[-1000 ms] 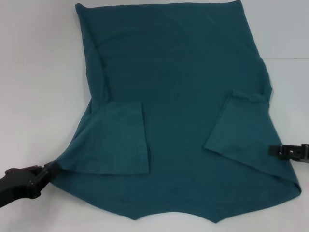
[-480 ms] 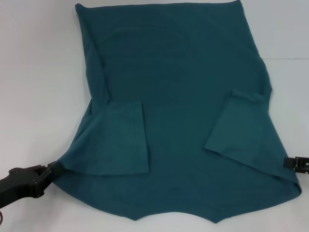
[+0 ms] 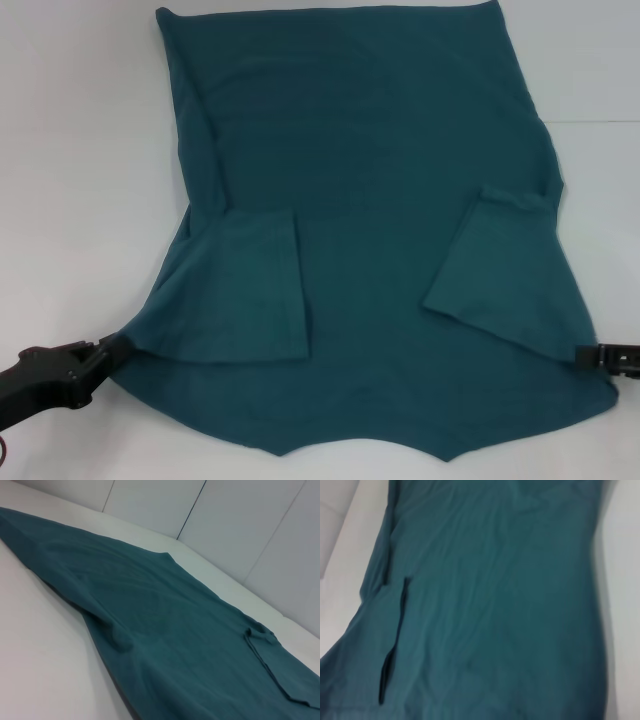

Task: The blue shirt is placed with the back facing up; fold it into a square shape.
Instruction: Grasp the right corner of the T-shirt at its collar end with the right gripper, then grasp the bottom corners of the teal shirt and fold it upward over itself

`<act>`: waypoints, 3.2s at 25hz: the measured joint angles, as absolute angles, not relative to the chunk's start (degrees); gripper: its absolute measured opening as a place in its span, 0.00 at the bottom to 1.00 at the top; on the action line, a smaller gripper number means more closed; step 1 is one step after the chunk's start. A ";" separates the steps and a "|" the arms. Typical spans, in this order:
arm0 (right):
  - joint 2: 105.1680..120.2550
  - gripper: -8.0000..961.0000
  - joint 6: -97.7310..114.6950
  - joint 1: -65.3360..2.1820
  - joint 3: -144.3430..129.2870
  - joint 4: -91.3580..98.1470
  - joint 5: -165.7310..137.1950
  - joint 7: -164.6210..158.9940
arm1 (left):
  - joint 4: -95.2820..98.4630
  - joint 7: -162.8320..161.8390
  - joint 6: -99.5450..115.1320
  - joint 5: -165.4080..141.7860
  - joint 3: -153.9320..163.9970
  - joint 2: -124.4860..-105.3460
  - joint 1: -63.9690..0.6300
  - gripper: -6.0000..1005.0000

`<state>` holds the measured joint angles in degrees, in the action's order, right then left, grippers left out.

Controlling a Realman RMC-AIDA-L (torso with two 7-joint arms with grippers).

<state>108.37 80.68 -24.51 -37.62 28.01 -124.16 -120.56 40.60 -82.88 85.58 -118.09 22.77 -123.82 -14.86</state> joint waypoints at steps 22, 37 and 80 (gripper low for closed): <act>110.38 0.52 86.59 -27.08 -37.48 28.04 -127.17 -120.58 | 39.90 -82.88 85.06 -118.03 22.76 -123.75 -15.63 0.03; 109.96 0.49 85.03 -26.54 -37.17 28.04 -127.18 -121.71 | 39.90 -82.88 85.07 -118.03 22.76 -123.75 -16.13 0.03; 109.81 0.07 97.81 -18.40 -27.22 28.13 -127.17 -106.58 | 44.37 -88.10 104.03 -125.91 18.89 -122.14 -13.92 0.03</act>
